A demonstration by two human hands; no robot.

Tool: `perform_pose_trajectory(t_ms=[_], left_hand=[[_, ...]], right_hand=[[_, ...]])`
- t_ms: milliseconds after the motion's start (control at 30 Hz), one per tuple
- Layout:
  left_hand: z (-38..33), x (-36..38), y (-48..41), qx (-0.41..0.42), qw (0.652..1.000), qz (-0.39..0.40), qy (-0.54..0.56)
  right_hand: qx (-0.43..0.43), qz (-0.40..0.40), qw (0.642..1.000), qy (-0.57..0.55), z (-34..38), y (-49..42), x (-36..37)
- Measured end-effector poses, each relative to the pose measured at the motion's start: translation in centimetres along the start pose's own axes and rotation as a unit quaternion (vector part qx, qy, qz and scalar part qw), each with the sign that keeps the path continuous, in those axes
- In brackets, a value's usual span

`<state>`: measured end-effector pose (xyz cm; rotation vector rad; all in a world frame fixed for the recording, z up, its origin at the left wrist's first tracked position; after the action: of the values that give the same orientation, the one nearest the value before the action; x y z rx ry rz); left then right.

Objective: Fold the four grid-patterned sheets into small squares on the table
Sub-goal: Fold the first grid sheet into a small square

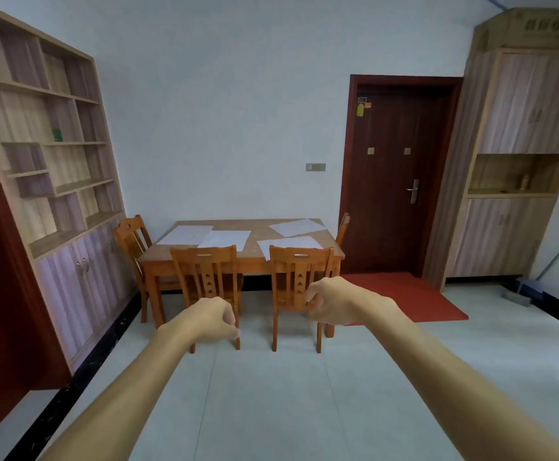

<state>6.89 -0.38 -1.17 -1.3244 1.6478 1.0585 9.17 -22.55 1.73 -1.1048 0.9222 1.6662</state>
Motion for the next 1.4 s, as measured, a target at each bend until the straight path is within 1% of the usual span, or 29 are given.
perform_pose_trajectory(t_ms=[233, 400, 600, 833, 967, 1200, 1400], left_hand=[[0.7, -0.4, -3.9, 0.008, 0.999, -0.014, 0.048], [1.7, -0.4, -8.5, 0.004, 0.999, -0.008, 0.038], [3.9, -1.2, -15.5, -0.013, 1.000, 0.003, 0.023], [4.3, -3.2, -24.7, -0.035, 0.999, 0.010, 0.007], [4.5, -3.8, -29.7, -0.034, 0.999, 0.006, 0.002], [5.6, -3.4, -37.3, -0.013, 1.000, 0.022, -0.012], [8.8, -2.6, -44.0, -0.004, 0.999, 0.052, -0.003]], right_hand=[[-0.008, -0.012, 1.000, -0.012, -0.5, -3.7, -0.1], [-0.019, -0.013, 1.000, -0.010, -1.5, -8.2, 0.2], [-0.028, -0.006, 0.999, -0.025, -3.4, -16.1, 0.8], [-0.040, -0.001, 0.998, -0.041, -5.6, -26.2, -0.1], [-0.036, 0.006, 0.998, -0.045, -7.4, -31.0, -0.5], [-0.011, 0.019, 0.998, -0.051, -10.0, -38.1, -0.4], [0.008, 0.039, 0.999, -0.032, -11.2, -45.1, 1.0]])
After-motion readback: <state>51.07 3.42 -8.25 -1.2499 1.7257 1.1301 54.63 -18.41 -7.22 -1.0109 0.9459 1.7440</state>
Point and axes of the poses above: each hand's wrist, its own y-axis away from the middle knuckle, its own x-axis out of the palm, z = x × y, the point moved 7 cm from there along -y, towards the middle knuckle, and after that the axes turned 4 degrees about x, right-handed, at the moved point
